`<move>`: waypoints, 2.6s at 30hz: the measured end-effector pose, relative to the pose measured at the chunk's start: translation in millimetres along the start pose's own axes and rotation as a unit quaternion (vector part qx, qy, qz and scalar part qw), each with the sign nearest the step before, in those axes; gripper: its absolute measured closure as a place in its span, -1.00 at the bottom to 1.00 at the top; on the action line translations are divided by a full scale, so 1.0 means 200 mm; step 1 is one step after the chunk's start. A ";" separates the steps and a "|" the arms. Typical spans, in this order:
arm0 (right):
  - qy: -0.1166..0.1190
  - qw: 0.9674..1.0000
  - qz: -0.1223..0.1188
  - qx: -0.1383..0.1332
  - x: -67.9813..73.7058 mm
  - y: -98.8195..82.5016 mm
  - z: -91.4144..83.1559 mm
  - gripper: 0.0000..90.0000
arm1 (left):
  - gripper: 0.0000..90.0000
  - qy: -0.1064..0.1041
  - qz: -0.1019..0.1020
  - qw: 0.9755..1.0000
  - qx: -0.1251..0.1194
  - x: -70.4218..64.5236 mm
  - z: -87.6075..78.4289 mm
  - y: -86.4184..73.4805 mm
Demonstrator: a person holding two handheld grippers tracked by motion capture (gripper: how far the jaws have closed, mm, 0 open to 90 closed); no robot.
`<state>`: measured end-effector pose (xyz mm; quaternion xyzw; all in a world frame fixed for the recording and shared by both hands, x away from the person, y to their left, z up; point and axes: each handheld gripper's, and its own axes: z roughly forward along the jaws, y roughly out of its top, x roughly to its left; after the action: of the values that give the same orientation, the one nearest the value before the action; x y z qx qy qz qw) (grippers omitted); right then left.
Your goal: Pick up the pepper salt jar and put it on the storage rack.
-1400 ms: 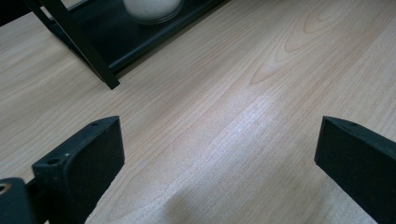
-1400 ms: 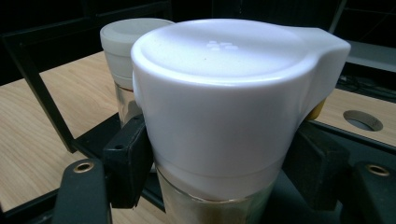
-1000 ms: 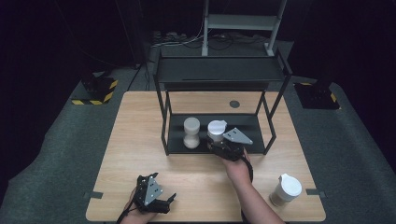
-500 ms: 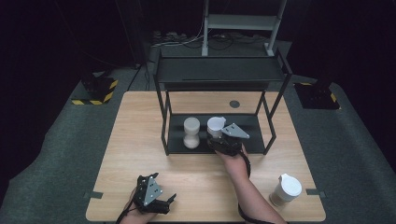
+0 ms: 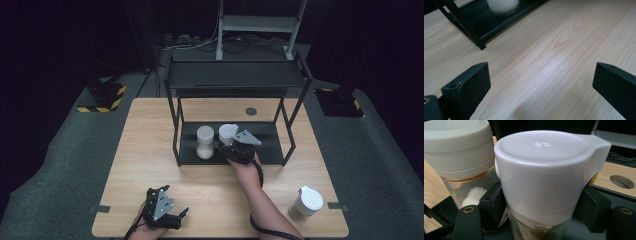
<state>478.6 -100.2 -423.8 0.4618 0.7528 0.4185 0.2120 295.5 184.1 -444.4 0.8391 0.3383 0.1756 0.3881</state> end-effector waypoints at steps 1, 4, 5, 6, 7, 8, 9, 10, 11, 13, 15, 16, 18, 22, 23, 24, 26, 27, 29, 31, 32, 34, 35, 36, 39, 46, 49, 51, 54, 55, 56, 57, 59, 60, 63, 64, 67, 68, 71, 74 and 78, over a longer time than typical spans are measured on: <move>0.000 1.000 0.000 0.000 0.00 0.00 0.00 -0.33 | -0.96 0.000 0.000 1.000 0.000 0.00 0.00 0.00; 0.000 1.000 0.001 0.002 0.00 0.00 0.01 -0.33 | -0.96 -0.001 -0.002 1.000 -0.001 0.00 0.00 0.00; 0.000 1.000 0.002 0.002 0.01 0.00 0.02 -0.33 | -0.96 -0.001 -0.001 1.000 -0.001 0.00 0.00 0.00; 0.000 1.000 0.001 0.002 0.01 0.00 0.02 -0.33 | -0.96 -0.001 0.000 1.000 -0.001 0.00 0.00 0.00; 0.000 1.000 0.001 0.002 0.01 0.00 0.02 -0.33 | -0.96 -0.001 0.000 1.000 -0.001 0.00 0.00 0.00; 0.000 1.000 0.002 0.002 0.01 0.00 0.03 -0.33 | -0.96 -0.001 0.000 1.000 -0.001 0.00 0.00 0.00; 0.000 1.000 0.002 0.002 0.01 0.00 0.03 -0.33 | -0.96 -0.001 0.000 1.000 -0.001 0.00 0.00 0.00; -0.001 1.000 0.001 0.001 0.01 0.00 0.03 -0.33 | -0.96 -0.001 0.000 1.000 -0.001 0.00 0.00 0.00; -0.002 1.000 0.001 0.001 0.01 0.00 0.03 -0.33 | -0.96 -0.001 0.000 1.000 -0.001 0.00 0.00 0.00; -0.003 1.000 0.001 0.001 0.01 0.00 0.03 -0.33 | -0.96 -0.001 -0.001 1.000 -0.001 0.00 0.00 0.00; -0.002 1.000 0.001 0.000 0.01 0.00 0.03 -0.33 | -0.96 -0.001 0.000 1.000 -0.001 0.00 0.00 0.00; -0.002 1.000 0.000 -0.002 0.01 -0.01 0.03 -0.33 | -0.96 -0.001 0.000 1.000 -0.001 0.00 0.00 0.00; -0.001 1.000 0.000 -0.003 0.01 -0.01 0.03 -0.33 | -0.96 -0.001 0.000 1.000 -0.001 0.00 0.00 0.00; -0.001 1.000 0.000 -0.005 0.01 -0.02 0.02 -0.33 | -0.96 -0.001 0.000 1.000 -0.001 0.00 0.00 0.00; -0.001 1.000 -0.001 -0.006 0.01 -0.02 0.02 -0.33 | -0.96 -0.001 0.000 1.000 -0.001 0.00 0.00 0.00; -0.001 1.000 -0.001 -0.006 0.01 -0.02 0.02 -0.33 | -0.96 -0.001 -0.001 1.000 -0.001 0.00 0.00 0.00; 0.000 1.000 -0.001 -0.008 0.01 -0.02 0.02 -0.34 | -0.96 -0.002 -0.001 1.000 -0.001 0.00 0.00 0.00; 0.000 1.000 -0.001 -0.008 0.01 -0.02 0.02 -0.34 | -0.96 -0.002 0.000 1.000 -0.001 0.00 0.00 0.00; 0.001 1.000 0.000 -0.009 0.01 -0.03 0.01 -0.33 | -0.96 -0.002 0.000 1.000 -0.001 0.00 0.00 0.00; 0.001 1.000 0.000 -0.010 0.01 -0.03 0.01 -0.34 | -0.96 -0.002 0.000 1.000 -0.001 0.00 0.00 0.00; 0.001 1.000 0.000 -0.011 0.01 -0.03 0.01 -0.34 | -0.96 -0.002 0.000 1.000 0.000 0.00 0.00 0.00; 0.001 1.000 0.000 -0.011 0.01 -0.04 0.01 -0.33 | -0.96 -0.002 0.000 1.000 0.000 0.00 0.00 0.00; 0.001 1.000 0.000 -0.012 0.01 -0.04 0.01 -0.34 | -0.96 -0.001 0.000 1.000 0.000 0.00 0.00 0.00; 0.001 1.000 0.001 -0.012 0.01 -0.04 0.01 -0.34 | -0.96 -0.001 0.000 1.000 0.000 0.00 0.00 0.00; 0.002 1.000 0.001 -0.012 0.01 -0.04 0.01 -0.34 | -0.96 -0.001 0.000 1.000 0.000 0.00 0.00 0.00; 0.004 1.000 0.008 -0.008 0.00 -0.03 0.01 -0.42 | -0.96 -0.001 -0.001 1.000 -0.001 0.00 0.00 0.00; 0.003 1.000 0.014 -0.006 0.00 -0.03 0.01 -0.48 | -0.96 0.000 -0.002 1.000 -0.001 0.00 0.00 0.00; -0.002 1.000 0.017 -0.001 0.00 -0.03 0.01 -0.60 | -0.96 0.001 -0.002 1.000 -0.002 0.00 0.00 0.00; -0.003 1.000 0.024 -0.002 -0.01 -0.02 0.01 -0.67 | -0.96 0.000 -0.003 1.000 -0.001 0.00 0.00 0.00; -0.003 1.000 0.024 -0.002 -0.01 -0.02 0.01 -0.67 | -0.96 0.000 -0.003 1.000 -0.001 0.00 0.00 0.00; -0.002 1.000 0.025 -0.001 -0.01 -0.02 0.01 -0.68 | -0.96 0.000 -0.003 1.000 -0.001 0.00 0.00 0.00; -0.002 1.000 0.025 -0.001 -0.01 -0.02 0.01 -0.68 | -0.96 0.001 -0.003 1.000 -0.001 0.00 0.00 0.00; -0.002 1.000 0.026 0.000 0.00 -0.02 0.01 -0.69 | -0.96 0.001 -0.003 1.000 -0.001 0.00 0.00 0.00; -0.002 1.000 0.027 0.000 0.00 -0.02 0.01 -0.70 | -0.96 0.000 -0.003 1.000 -0.001 0.00 0.00 0.00; -0.002 1.000 0.027 0.000 0.00 -0.02 0.01 -0.72 | -0.96 0.001 -0.003 1.000 0.000 0.00 0.00 0.00; -0.002 1.000 0.026 0.000 0.00 -0.02 0.00 -0.77 | -0.96 0.001 -0.003 1.000 0.000 0.00 0.00 0.00; -0.006 1.000 0.031 0.003 0.01 -0.02 0.00 -0.88 | -0.96 0.000 -0.002 1.000 0.001 0.00 0.00 0.00; -0.006 0.999 0.034 0.003 0.01 -0.02 0.00 -0.95 | -0.96 0.000 -0.001 1.000 0.001 0.00 0.00 0.00; -0.002 0.999 0.035 0.001 0.01 -0.02 -0.01 -1.00 | -0.96 0.000 0.000 1.000 0.002 0.00 0.00 0.00; -0.001 0.999 0.035 -0.002 0.01 -0.02 -0.03 -1.00 | -0.96 0.000 -0.001 1.000 0.002 0.00 0.00 0.00; 0.001 1.000 0.031 -0.004 0.01 -0.02 -0.06 -1.00 | -0.96 -0.001 -0.003 1.000 0.002 0.00 0.00 0.00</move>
<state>467.7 -103.9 -420.3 0.4836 0.7365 0.4284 0.2004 296.3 184.3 -444.5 0.8390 0.3409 0.1733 0.3872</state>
